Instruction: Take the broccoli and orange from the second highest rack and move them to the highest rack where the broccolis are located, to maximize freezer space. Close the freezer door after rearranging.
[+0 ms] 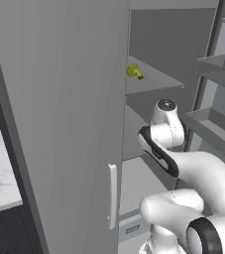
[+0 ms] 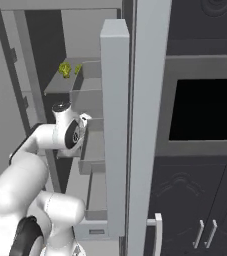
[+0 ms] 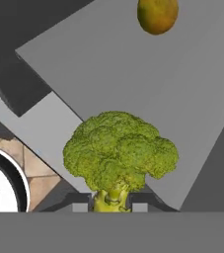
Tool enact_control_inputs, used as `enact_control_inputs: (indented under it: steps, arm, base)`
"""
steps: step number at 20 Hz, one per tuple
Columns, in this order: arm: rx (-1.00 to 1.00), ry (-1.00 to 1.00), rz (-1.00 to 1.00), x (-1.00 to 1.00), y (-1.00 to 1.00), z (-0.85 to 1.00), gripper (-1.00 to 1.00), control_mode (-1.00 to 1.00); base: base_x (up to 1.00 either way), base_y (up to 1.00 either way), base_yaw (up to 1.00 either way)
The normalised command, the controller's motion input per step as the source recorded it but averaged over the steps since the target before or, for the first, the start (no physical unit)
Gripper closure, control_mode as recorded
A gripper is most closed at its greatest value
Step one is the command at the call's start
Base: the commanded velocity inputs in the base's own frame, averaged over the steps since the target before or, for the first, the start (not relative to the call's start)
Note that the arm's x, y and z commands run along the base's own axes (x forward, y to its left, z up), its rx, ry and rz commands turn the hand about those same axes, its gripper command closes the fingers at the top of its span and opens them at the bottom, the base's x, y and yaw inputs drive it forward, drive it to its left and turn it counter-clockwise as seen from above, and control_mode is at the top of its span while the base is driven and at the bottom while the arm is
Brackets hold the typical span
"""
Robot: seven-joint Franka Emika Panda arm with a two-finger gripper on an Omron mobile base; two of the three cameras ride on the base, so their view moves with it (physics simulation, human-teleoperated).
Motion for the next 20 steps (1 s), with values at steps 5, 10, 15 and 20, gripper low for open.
enact_control_inputs:
  steps: [5,10,15,20]
  arm:
    - [0.08,-0.13,-0.02,-0.38,0.05,0.99,1.0,-1.0]
    - [0.09,-0.15,-0.06,-0.09,0.01,0.96,1.0,-1.0]
    - [0.07,-0.09,-0.08,0.0,0.01,1.0,1.0,-1.0]
    - [0.11,0.0,-0.06,0.15,0.0,0.95,1.0,-1.0]
  base:
    - [0.0,0.0,0.0]
    - [0.0,0.0,0.0]
    - [0.0,0.0,0.0]
    - [0.0,0.0,0.0]
